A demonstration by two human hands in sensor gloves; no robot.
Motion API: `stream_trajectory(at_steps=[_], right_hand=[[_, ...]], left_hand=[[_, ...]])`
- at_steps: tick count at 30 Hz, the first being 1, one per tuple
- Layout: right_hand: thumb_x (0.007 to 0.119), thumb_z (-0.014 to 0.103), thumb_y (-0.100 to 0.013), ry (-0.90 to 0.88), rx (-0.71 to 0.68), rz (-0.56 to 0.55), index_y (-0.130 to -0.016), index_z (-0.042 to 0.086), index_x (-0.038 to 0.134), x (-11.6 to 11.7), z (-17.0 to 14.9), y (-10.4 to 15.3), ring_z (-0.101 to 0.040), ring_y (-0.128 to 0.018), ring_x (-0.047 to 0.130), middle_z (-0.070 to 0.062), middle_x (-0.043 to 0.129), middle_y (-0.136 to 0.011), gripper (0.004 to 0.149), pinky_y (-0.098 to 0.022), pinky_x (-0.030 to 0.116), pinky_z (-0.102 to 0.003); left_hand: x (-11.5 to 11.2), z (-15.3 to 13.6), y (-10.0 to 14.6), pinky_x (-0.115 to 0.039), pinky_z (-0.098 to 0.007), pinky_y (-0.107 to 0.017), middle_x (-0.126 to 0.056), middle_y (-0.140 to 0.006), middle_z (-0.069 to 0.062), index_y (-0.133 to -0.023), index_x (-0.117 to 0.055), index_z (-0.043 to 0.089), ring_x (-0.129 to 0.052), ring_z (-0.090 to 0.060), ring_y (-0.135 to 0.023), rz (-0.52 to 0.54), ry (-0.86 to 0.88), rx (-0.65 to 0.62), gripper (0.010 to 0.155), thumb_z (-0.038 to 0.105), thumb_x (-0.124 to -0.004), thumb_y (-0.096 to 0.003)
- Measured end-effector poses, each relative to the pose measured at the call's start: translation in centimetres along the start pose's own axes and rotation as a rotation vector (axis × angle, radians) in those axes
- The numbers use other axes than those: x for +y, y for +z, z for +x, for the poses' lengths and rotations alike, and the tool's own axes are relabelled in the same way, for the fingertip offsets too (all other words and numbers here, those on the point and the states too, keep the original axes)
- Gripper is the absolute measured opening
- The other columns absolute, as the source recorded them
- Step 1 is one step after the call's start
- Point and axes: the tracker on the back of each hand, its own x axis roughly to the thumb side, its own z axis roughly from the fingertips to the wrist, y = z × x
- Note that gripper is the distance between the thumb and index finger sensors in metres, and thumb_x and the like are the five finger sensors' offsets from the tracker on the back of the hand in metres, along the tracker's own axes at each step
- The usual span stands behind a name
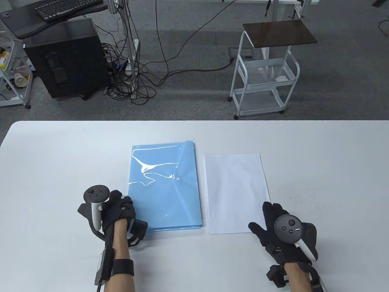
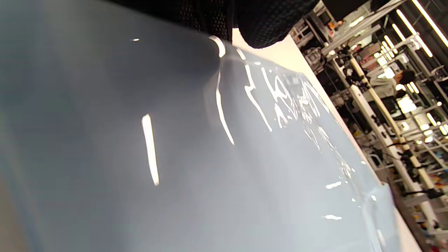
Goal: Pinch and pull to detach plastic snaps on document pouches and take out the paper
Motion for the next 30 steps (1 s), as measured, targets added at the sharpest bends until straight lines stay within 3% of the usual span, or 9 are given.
stream_trajectory(at_steps=[6,13,21,30], right_hand=[[0.069,0.059,-0.052,-0.003,0.004,-0.009,-0.114,0.005,0.038,0.0,0.0,0.1,-0.070,-0.096,0.041,-0.040,0.038,-0.118,0.088,-0.059,0.043,-0.083],[0.069,0.059,-0.052,0.002,0.004,-0.007,-0.114,0.005,0.038,0.3,0.2,0.2,-0.070,-0.096,0.040,-0.040,0.038,-0.118,0.088,-0.059,0.043,-0.083],[0.069,0.059,-0.052,0.018,-0.003,-0.006,-0.114,0.005,0.038,0.8,0.9,0.4,-0.070,-0.096,0.039,-0.040,0.037,-0.118,0.088,-0.059,0.042,-0.083],[0.068,0.060,-0.051,0.058,0.017,-0.026,-0.114,0.005,0.036,0.9,0.9,0.6,-0.071,-0.096,0.030,-0.041,0.030,-0.118,0.089,-0.059,0.037,-0.084]], left_hand=[[1.3,0.3,2.0,-0.076,-0.058,-0.060,-0.066,-0.110,-0.018,-0.112,-0.041,0.009,-0.083,-0.048,-0.088,0.119,-0.154,-0.022,0.069,0.036,-0.075,-0.0582],[1.8,1.3,5.1,-0.060,-0.071,-0.066,-0.042,-0.123,-0.016,-0.116,-0.025,0.016,-0.058,-0.063,-0.101,0.077,-0.279,-0.130,0.083,0.047,-0.075,-0.0579],[0.5,2.1,9.0,-0.043,-0.078,-0.066,-0.023,-0.124,-0.020,-0.116,-0.012,0.024,-0.033,-0.069,-0.104,0.016,-0.423,-0.262,0.093,0.062,-0.072,-0.0567],[-2.0,2.2,12.6,-0.035,-0.080,-0.066,-0.014,-0.123,-0.020,-0.115,-0.006,0.028,-0.021,-0.071,-0.102,0.014,-0.500,-0.414,0.096,0.072,-0.065,-0.0545]])
